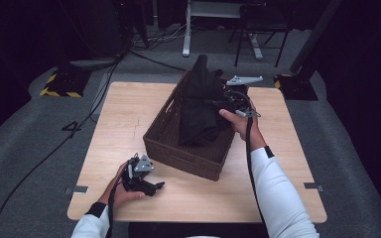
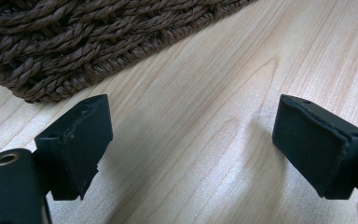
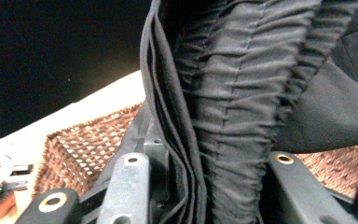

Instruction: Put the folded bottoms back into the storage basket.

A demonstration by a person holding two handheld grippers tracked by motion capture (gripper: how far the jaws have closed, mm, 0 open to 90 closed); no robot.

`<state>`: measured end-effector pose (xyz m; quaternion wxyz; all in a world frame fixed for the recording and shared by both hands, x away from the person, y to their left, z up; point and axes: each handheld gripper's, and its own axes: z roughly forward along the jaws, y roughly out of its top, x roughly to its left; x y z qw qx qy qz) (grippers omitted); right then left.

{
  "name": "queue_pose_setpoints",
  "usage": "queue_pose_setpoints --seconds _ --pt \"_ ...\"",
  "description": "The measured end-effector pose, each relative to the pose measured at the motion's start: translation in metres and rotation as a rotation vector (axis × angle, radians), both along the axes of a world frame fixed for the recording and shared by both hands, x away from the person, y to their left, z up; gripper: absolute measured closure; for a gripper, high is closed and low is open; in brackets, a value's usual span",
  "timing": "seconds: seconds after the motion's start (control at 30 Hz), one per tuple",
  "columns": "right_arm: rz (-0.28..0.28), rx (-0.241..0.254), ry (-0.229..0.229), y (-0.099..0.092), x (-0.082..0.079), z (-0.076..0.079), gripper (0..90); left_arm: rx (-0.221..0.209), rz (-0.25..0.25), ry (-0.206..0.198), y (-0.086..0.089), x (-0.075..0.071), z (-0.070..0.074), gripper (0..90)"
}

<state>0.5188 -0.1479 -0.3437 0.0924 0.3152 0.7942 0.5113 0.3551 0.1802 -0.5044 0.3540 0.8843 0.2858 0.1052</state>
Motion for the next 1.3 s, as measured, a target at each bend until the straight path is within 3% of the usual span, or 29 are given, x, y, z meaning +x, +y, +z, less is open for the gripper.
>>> queue_pose_setpoints --seconds 0.13,0.57,0.83,0.93,1.1,1.2,1.3 --pt "-0.012 -0.039 0.024 0.006 0.005 -0.011 65.1 0.0 0.0 0.0 0.0 0.0 0.0 12.5" --pt "-0.048 -0.094 0.093 0.01 0.011 -0.032 63.9 0.001 0.0 0.001 0.0 0.0 0.0 12.5" --pt "-0.085 -0.192 0.105 0.012 0.011 -0.034 62.1 0.002 -0.001 0.0 0.0 0.0 0.0 12.5" --pt "-0.096 -0.223 0.124 0.01 0.012 -0.037 54.8 0.003 0.0 0.001 0.0 0.0 0.0 12.5" --pt "-0.161 -0.297 0.13 0.008 0.012 -0.039 40.5 0.003 0.0 0.001 0.0 0.0 0.0 12.5" --pt "-0.193 -0.285 0.115 0.003 0.011 -0.037 31.3 0.003 0.0 0.001 0.0 0.0 0.0 12.5" --pt "-0.173 -0.287 0.097 0.001 0.009 -0.035 29.5 0.003 -0.001 0.001 0.0 0.0 0.0 12.5"
